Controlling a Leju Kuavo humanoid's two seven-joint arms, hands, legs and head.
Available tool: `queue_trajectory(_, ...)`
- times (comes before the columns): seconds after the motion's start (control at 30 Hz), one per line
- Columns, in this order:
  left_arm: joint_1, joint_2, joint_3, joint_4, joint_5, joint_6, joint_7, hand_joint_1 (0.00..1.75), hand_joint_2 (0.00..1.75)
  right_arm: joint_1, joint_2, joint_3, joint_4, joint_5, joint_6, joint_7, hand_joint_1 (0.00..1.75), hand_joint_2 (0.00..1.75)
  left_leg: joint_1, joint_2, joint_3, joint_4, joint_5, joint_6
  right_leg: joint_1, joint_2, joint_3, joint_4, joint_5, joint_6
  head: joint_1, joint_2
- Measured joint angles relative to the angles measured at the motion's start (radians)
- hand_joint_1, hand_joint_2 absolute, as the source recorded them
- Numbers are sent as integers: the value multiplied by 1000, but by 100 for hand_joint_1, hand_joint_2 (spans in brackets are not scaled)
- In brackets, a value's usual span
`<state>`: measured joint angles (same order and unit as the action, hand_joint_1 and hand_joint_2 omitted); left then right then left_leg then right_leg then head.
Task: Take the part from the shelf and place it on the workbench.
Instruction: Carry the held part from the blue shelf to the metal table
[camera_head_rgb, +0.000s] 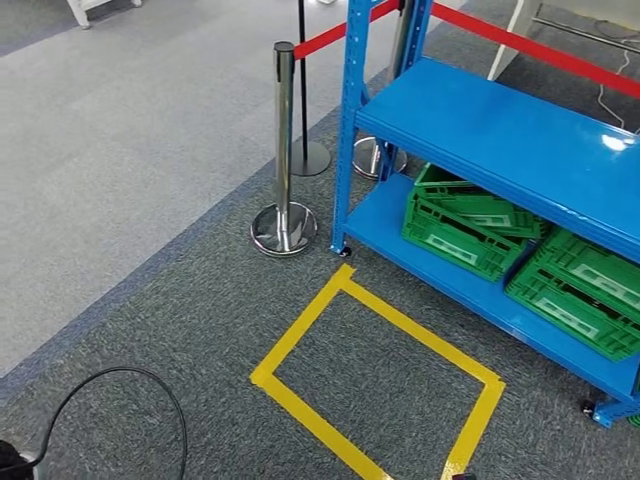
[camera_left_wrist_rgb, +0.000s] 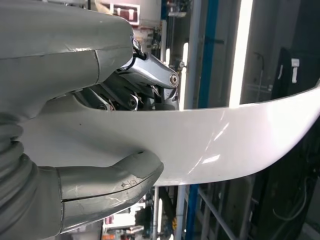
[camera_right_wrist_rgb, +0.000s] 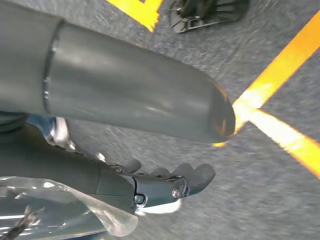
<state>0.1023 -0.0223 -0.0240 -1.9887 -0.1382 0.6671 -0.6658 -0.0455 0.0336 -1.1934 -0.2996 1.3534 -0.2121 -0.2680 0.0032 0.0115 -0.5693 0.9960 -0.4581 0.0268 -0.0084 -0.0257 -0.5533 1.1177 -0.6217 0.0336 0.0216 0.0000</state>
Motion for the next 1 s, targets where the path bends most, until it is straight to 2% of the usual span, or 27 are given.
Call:
queue_trajectory(0.03,0,1,0,0,1,-1,1,175,175,1,-2,0,0,-1,-1,-5,0,0,0,-12,-2,0,1,2,-1,16,-35,72,-31,1,1,0)
queue_trajectory(0.07,2,2,0,1,1,-2,1,175,175,4,-4,0,0,-3,-3,-10,0,0,0,-25,-3,0,1,3,-1,23,-67,135,-50,1,2,0)
queue_trajectory(0.1,3,3,0,1,-1,-4,2,175,175,6,-7,0,0,-3,-4,-14,0,0,0,-39,-4,1,2,3,-1,25,-86,166,-50,2,2,0)
queue_trajectory(0.13,4,4,0,2,-3,-5,4,175,175,7,-9,0,0,0,-4,-18,0,0,0,-53,-4,2,2,2,-2,26,-86,156,-28,2,3,0)
queue_trajectory(0.17,5,5,0,2,-5,-6,7,175,175,6,-11,0,0,3,-5,-21,0,0,1,-67,-3,4,2,2,-3,30,-68,108,9,1,3,0)
queue_trajectory(0.2,5,5,0,2,-6,-7,10,175,175,6,-13,0,0,7,-5,-21,0,0,2,-80,-4,8,1,0,-6,44,-40,38,49,1,3,0)
queue_trajectory(0.23,3,5,0,3,-8,-8,13,175,175,4,-14,0,1,10,-4,-19,0,0,2,-92,-5,12,0,-4,-8,70,-13,-25,75,1,2,0)
queue_trajectory(0.27,0,6,0,4,-11,-8,16,175,175,4,-15,0,3,11,-2,-14,0,0,3,-105,-9,18,-1,-10,-11,95,8,-71,88,0,2,0)
queue_trajectory(0.3,-4,6,-1,6,-15,-7,18,175,175,4,-15,0,4,12,2,-5,0,0,4,-117,-14,22,-1,-16,-12,113,20,-93,88,-1,2,0)
queue_trajectory(0.33,-6,6,-1,7,-19,-7,19,175,175,4,-15,0,6,13,5,7,0,0,5,-130,-19,24,1,-24,-11,119,25,-96,83,-4,2,0)
queue_trajectory(0.37,-8,6,-1,8,-23,-6,20,175,175,5,-14,0,7,14,9,19,0,0,7,-142,-23,25,4,-31,-11,108,29,-98,84,-10,1,0)
queue_trajectory(0.4,-8,6,-1,8,-25,-5,21,175,175,4,-12,0,8,17,12,31,0,0,7,-143,-26,25,5,-36,-11,96,31,-99,87,-16,2,0)
queue_trajectory(0.43,-8,6,-1,8,-27,-4,21,175,175,4,-10,0,9,19,13,41,0,0,6,-125,-31,34,0,-42,-12,83,32,-100,89,-24,-1,0)
queue_trajectory(0.47,-10,6,-1,9,-29,-3,22,175,175,4,-8,0,10,20,14,49,0,0,4,-97,-43,61,-17,-46,-12,68,33,-101,91,-30,-4,0)
queue_trajectory(0.53,-14,6,-2,10,-31,-3,24,175,175,9,-6,0,11,21,16,63,0,0,1,-36,-95,178,-80,-52,-9,38,33,-102,90,-39,-11,0)
queue_trajectory(0.57,-14,6,-2,11,-31,-3,27,175,175,12,-6,0,11,20,17,70,0,0,2,-25,-129,253,-112,-54,-6,21,33,-102,89,-42,-11,0)
queue_trajectory(0.6,-13,6,-2,12,-31,-3,30,175,175,14,-5,0,11,20,18,75,0,0,3,-21,-153,308,-131,-54,-3,5,33,-102,88,-43,-11,0)
queue_trajectory(0.63,-13,6,-2,13,-31,-3,32,175,175,15,-5,0,12,20,19,78,0,0,3,-20,-162,333,-132,-53,-1,-10,33,-102,87,-44,-11,0)
queue_trajectory(0.67,-12,6,-2,14,-31,-3,34,175,175,15,-4,0,12,19,20,80,0,0,2,-18,-150,310,-111,-49,1,-24,34,-102,85,-45,-11,0)
queue_trajectory(0.7,-12,6,-2,15,-32,-3,35,175,175,13,-3,0,12,19,21,81,0,0,0,-12,-120,253,-78,-43,4,-36,37,-102,83,-46,-11,0)
queue_trajectory(0.77,-14,6,-3,15,-34,-3,36,175,175,11,1,0,14,19,22,82,0,0,-13,35,-45,106,-23,-25,10,-58,42,-102,78,-44,-11,0)
queue_trajectory(0.8,-15,6,-3,15,-36,-3,37,175,175,11,2,0,14,19,22,82,0,0,-20,55,-23,59,-12,-17,12,-68,44,-102,75,-41,-11,0)
queue_trajectory(0.83,-15,6,-4,15,-38,-3,37,175,175,12,3,0,15,19,23,81,0,0,-26,67,-12,35,-11,-11,14,-79,45,-103,73,-38,-10,0)
queue_trajectory(0.9,-14,6,-6,15,-39,-2,38,175,175,11,3,0,15,18,23,77,0,0,-27,49,-12,27,-9,-3,15,-99,51,-108,70,-29,-10,0)
queue_trajectory(0.93,-13,6,-6,15,-38,-2,38,175,175,8,3,0,15,17,24,73,0,0,-24,38,-9,19,-5,1,15,-88,52,-107,65,-25,-9,0)
queue_trajectory(1.0,-15,6,-8,16,-38,-2,38,175,175,4,3,0,15,17,26,64,0,0,-16,16,-3,5,3,9,11,-31,31,-61,32,-17,-5,0)
